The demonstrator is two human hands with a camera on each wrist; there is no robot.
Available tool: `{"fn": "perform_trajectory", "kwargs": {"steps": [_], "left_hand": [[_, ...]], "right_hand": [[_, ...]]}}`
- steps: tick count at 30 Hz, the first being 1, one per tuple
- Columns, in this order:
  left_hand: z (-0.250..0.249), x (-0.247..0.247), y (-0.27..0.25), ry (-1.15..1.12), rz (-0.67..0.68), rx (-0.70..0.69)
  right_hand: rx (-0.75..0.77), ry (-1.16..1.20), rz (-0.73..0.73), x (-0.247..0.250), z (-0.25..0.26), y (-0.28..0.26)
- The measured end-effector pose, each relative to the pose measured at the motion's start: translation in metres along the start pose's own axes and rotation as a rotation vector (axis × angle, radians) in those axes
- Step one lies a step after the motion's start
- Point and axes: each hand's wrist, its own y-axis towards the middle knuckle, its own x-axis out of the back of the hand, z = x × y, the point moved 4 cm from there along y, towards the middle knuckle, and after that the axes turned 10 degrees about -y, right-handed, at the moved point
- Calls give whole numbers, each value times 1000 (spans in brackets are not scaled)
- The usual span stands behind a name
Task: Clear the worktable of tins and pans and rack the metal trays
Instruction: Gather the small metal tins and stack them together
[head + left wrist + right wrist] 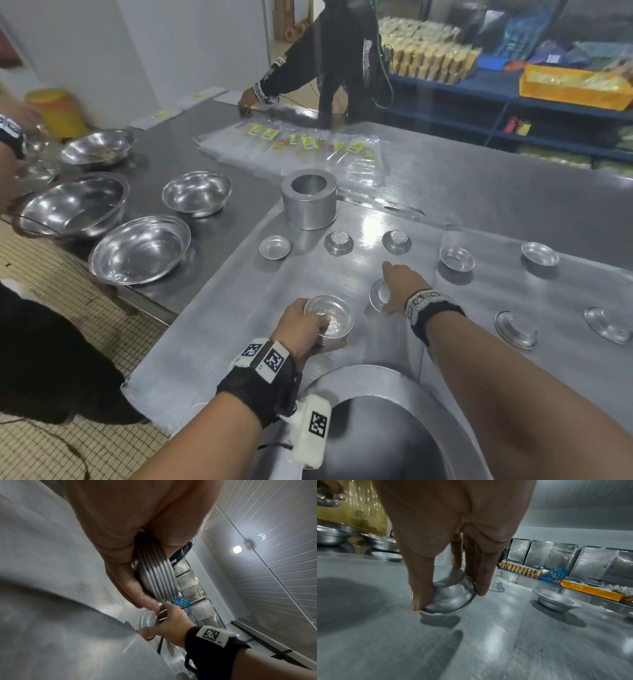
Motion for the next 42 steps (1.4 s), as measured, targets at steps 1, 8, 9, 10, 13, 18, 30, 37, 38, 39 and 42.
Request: {"fn": "perform_trajectory", "kwargs": {"steps": [1, 8, 9, 10, 13, 18, 30, 37, 38, 39, 42], "left_hand": [[0, 0, -1, 3, 3, 1], [1, -8, -14, 33, 64, 0], [1, -11, -17, 52, 65, -2], [1, -13, -20, 84, 67, -12], [4, -22, -27, 142, 96, -23], [17, -41, -43, 19, 200, 117], [39, -88, -86, 142, 406, 193], [63, -116, -93, 198, 395, 170], [67, -119, -93, 188, 396, 174], [71, -124, -93, 178, 396, 177], [81, -138, -93, 136, 392, 168]], "right_hand": [[8, 24, -28, 3, 0, -3], [11, 176, -211, 47, -3, -44], [2, 206, -242, 53, -2, -53], [-22, 242, -273, 60, -1, -63], [-63, 338, -392, 79, 1, -100], [-5, 643, -508, 78, -3, -152], [-25, 954, -639, 34, -7, -247], [4, 959, -627, 11, -28, -269], [20, 963, -606, 8, -32, -270], [34, 973, -580, 6, -38, -271], [68, 1032, -504, -1, -56, -271]]}}
